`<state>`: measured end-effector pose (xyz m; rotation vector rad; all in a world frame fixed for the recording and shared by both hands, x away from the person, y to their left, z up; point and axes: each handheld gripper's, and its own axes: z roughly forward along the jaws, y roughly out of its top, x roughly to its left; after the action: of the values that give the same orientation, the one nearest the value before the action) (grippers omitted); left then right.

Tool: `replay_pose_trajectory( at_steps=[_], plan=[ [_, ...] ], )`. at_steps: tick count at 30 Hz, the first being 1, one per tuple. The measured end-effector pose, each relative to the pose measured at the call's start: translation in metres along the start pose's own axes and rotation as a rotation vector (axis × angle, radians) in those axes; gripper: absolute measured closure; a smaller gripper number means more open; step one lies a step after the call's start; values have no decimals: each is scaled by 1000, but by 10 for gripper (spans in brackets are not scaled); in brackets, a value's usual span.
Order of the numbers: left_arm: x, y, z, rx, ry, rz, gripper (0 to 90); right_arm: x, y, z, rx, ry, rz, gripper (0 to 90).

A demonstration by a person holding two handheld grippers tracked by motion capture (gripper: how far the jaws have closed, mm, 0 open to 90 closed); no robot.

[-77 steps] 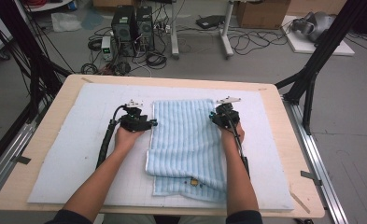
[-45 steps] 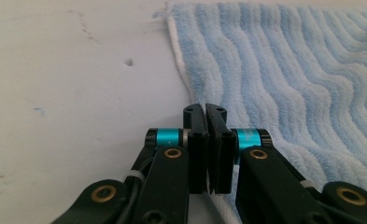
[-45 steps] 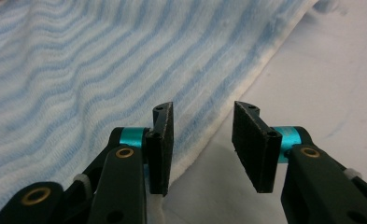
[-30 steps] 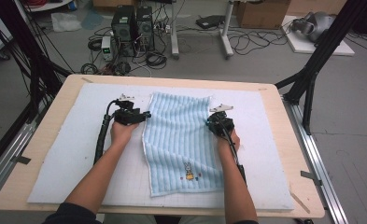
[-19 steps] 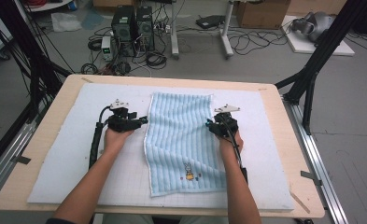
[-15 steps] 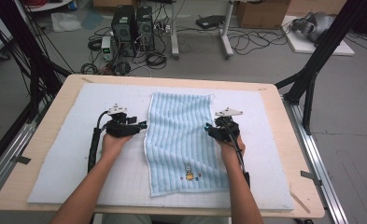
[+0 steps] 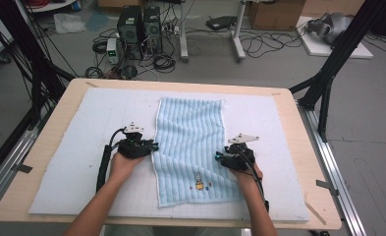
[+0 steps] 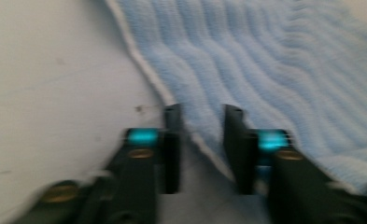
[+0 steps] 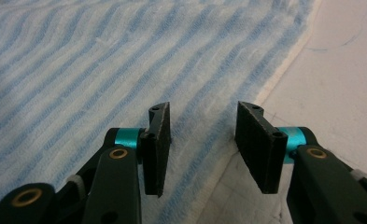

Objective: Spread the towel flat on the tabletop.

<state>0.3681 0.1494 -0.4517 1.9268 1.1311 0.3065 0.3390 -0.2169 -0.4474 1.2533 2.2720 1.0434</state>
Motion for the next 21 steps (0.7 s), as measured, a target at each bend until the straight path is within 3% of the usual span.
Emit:
replay_pose_trajectory(
  at_steps=[1,5,6,11,15,19,20,21],
  plan=[
    [3,1,1,-6,-7,-48,881,0,0,0,0,2,15,587],
    [7,7,5,-7,33,-48,887,-9,4,0,14,9,52,763],
    [10,10,7,-10,46,-50,888,-10,7,2,23,20,36,850],
    [21,20,15,-20,85,-55,889,-3,15,10,10,-11,-24,867],
    [34,29,19,-41,116,-38,890,-2,25,22,-15,-74,-43,868],
    [38,30,27,-63,113,-32,886,-1,33,36,-32,-179,-81,869],
    [36,30,27,-55,119,-9,852,-2,36,40,-44,-237,-89,869],
    [33,30,28,-56,121,10,852,-2,36,40,-44,-237,-89,869]
  ],
)
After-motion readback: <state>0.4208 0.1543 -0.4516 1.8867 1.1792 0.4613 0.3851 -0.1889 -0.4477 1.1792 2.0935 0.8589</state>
